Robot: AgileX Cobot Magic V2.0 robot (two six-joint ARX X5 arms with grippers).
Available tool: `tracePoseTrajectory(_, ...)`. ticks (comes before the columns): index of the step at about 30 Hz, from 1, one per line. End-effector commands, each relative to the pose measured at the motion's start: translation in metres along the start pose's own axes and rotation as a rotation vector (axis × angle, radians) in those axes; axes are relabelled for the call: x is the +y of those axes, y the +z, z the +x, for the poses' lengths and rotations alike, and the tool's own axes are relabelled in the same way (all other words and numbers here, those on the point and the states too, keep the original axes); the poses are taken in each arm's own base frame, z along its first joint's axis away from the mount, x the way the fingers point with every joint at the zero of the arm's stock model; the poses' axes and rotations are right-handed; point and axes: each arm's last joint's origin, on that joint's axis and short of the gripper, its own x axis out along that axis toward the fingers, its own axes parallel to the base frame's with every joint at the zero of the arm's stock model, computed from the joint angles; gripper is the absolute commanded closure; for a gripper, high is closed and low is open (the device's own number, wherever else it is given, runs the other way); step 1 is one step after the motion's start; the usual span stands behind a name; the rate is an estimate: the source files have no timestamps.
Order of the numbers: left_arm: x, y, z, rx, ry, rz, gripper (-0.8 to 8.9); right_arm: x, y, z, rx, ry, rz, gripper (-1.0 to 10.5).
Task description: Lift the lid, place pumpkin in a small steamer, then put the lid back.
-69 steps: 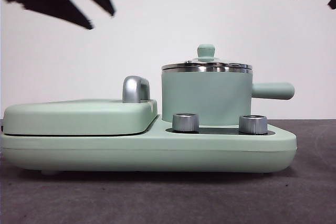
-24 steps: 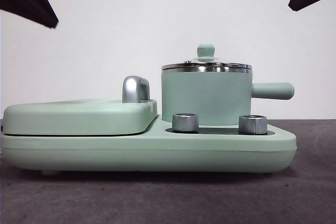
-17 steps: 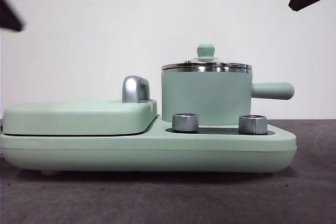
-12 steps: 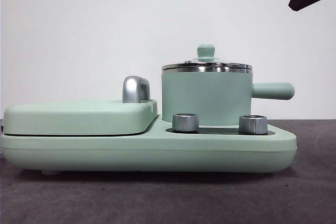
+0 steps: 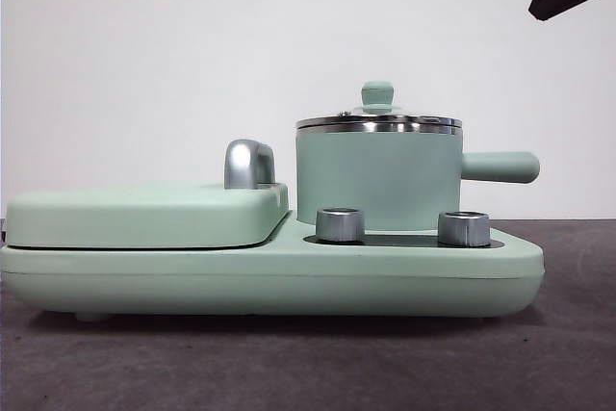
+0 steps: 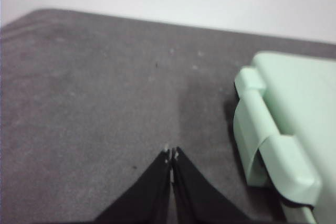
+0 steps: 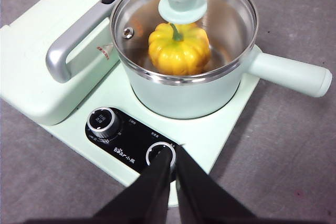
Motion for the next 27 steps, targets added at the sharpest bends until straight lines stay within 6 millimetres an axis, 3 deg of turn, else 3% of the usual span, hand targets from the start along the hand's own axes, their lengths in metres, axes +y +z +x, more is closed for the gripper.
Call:
tracePoseTrajectory(1, 0.001, -0.005, 0.002, 0.008, 0.0, -0.038, 8.07, 0.001, 0.003, 0.0, -0.017, 0.006, -0.004, 9.3)
tracePoseTrajectory(15, 0.001, -0.005, 0.002, 0.008, 0.001, -0.037, 8.07, 0.001, 0.003, 0.0, -0.017, 0.006, -0.005, 9.3)
tracePoseTrajectory(19, 0.001, -0.005, 0.002, 0.008, 0.001, -0.038, 8.07, -0.004, -0.001, -0.008, -0.078, -0.047, -0.11, 9.3)
tracePoseTrajectory(22, 0.001, -0.005, 0.002, 0.008, 0.001, -0.038, 8.07, -0.015, -0.016, -0.011, -0.189, -0.106, -0.089, 9.3)
tracePoseTrajectory(27, 0.001, -0.005, 0.002, 0.009, 0.001, -0.037, 8.07, -0.038, -0.078, -0.002, -0.379, -0.252, -0.036, 9.3)
